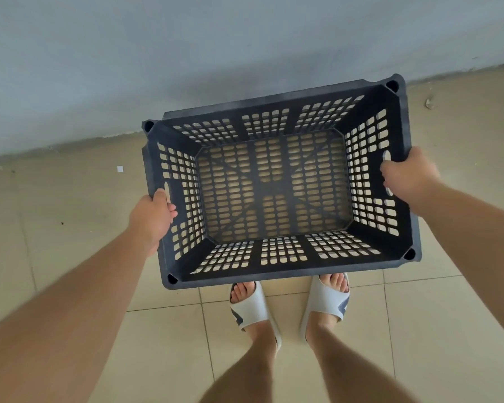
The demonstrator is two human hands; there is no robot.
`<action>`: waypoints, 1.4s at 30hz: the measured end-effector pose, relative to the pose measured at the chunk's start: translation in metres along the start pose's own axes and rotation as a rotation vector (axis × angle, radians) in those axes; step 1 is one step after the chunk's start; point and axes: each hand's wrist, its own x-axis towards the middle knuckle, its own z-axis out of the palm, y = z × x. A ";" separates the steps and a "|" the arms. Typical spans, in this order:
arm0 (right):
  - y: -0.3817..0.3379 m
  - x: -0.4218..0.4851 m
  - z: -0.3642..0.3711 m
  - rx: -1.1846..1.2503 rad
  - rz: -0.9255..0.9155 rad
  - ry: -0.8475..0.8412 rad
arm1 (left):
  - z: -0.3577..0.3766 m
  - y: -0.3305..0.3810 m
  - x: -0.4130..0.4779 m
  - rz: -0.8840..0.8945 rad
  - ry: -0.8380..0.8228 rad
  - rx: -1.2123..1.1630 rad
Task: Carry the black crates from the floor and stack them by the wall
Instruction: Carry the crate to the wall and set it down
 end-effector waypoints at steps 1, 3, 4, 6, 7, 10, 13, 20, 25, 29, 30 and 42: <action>0.000 0.001 0.000 0.001 -0.001 -0.001 | 0.000 0.001 -0.002 0.010 0.003 0.018; -0.002 -0.001 -0.002 -0.002 0.001 -0.011 | -0.001 0.003 -0.004 0.012 0.003 0.071; -0.003 -0.002 -0.003 -0.007 0.006 -0.013 | -0.003 0.005 -0.005 -0.001 0.002 0.104; -0.006 -0.014 -0.007 -0.037 0.000 0.001 | -0.006 0.013 -0.016 -0.018 0.017 0.176; -0.007 -0.022 -0.011 -0.072 -0.023 0.027 | -0.007 0.017 -0.024 0.004 0.043 0.250; -0.009 -0.055 -0.028 -0.164 -0.108 0.118 | -0.012 0.032 -0.067 0.172 0.149 0.626; -0.012 -0.099 -0.054 -0.160 -0.127 0.101 | -0.021 0.060 -0.119 0.310 0.111 0.743; -0.032 -0.212 -0.128 -0.229 -0.170 0.080 | -0.057 0.148 -0.236 0.539 0.019 0.803; -0.057 -0.299 -0.190 -0.211 -0.212 0.108 | -0.097 0.198 -0.322 0.658 -0.018 0.870; -0.066 -0.367 -0.229 -0.265 -0.236 0.147 | -0.123 0.222 -0.391 0.798 -0.088 0.925; -0.066 -0.383 -0.236 -0.278 -0.231 0.151 | -0.129 0.225 -0.409 0.842 -0.113 0.948; -0.013 -0.569 -0.286 -0.204 -0.060 0.273 | -0.189 0.222 -0.571 1.355 -0.270 1.228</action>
